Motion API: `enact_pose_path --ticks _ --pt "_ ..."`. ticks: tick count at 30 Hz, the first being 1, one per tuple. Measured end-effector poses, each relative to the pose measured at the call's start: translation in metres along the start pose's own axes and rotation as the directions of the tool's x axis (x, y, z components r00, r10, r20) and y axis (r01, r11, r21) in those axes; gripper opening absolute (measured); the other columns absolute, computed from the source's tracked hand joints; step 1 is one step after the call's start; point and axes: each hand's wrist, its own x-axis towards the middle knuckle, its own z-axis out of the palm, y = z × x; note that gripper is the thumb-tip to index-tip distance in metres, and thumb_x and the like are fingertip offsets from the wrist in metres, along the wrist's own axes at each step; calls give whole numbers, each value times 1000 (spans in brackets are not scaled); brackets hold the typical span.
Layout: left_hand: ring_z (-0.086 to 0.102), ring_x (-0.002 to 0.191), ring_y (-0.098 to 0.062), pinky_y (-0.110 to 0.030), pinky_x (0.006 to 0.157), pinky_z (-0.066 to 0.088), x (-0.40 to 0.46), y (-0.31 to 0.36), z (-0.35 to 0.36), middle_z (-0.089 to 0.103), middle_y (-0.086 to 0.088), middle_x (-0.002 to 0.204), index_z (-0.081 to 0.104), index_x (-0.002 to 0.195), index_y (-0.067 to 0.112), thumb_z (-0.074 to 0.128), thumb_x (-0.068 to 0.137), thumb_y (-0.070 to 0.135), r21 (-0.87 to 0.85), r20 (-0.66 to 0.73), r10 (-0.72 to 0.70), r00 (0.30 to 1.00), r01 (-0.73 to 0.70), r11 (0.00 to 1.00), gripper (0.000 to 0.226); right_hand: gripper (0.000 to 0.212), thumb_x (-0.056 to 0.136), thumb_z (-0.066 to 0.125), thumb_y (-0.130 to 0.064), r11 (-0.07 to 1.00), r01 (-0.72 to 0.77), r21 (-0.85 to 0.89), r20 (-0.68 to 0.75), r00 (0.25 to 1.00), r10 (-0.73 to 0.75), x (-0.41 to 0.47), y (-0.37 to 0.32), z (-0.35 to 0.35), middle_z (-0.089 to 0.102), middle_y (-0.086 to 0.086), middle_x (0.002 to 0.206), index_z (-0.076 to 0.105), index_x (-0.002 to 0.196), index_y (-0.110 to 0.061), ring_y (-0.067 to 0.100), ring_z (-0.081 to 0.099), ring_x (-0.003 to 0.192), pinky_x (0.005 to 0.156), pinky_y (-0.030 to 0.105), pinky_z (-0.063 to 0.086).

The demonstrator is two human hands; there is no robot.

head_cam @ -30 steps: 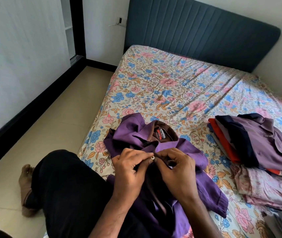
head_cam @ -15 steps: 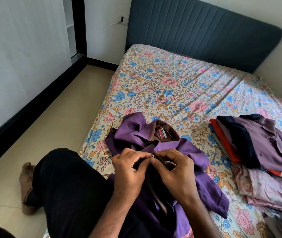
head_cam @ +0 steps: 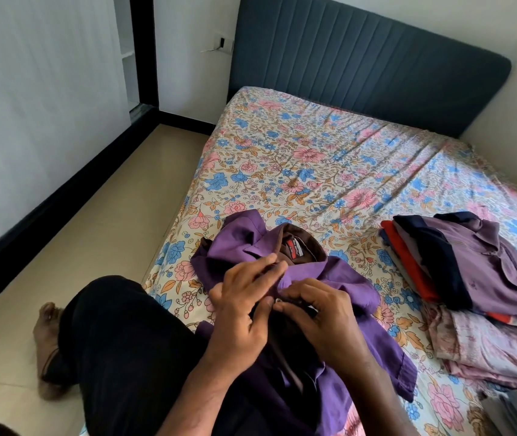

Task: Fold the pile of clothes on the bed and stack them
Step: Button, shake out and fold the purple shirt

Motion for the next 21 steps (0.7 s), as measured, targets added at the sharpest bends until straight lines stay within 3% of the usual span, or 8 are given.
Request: enact_pose_path --ticks 3,7,9,15,21 --pt "50 131 -5 -53 93 37 -2 -3 3 58 27 136 64 131 37 61 86 5 5 74 53 996 -53 999 55 20 89 76 -35 1000 29 -2 58 998 -29 -1 3 -8 71 -12 91 77 92 -16 2 68 85 77 22 56" --pt "58 105 -1 -53 85 38 -2 -6 5 68 29 104 73 106 35 65 90 29 36 37 11 999 -12 999 19 20 87 78 -36 1000 18 10 -4 1000 -18 -3 5 -17 73 -14 91 80 92 -16 2 71 86 75 22 57" --pt "59 99 -2 -52 82 41 -2 -6 5 68 27 97 73 101 34 67 90 32 23 16 11 1000 -11 1000 13 15 85 80 -30 999 41 0 -41 998 -41 -5 5 -16 74 -15 92 81 92 -17 0 71 86 75 21 58" --pt "64 87 -10 -52 73 52 1 -2 0 67 24 91 76 97 28 74 85 19 -113 2 10 1000 -10 993 15 8 82 84 -18 994 110 -7 -148 983 -110 -9 7 -9 75 -9 89 82 87 -13 0 71 86 76 17 56" --pt "69 82 -15 -38 72 59 1 0 -2 67 13 88 78 97 22 73 84 9 -247 67 -100 993 114 962 19 7 84 81 -17 991 132 25 -144 981 -127 -10 7 -6 72 -8 90 80 86 -10 2 71 84 71 20 57"
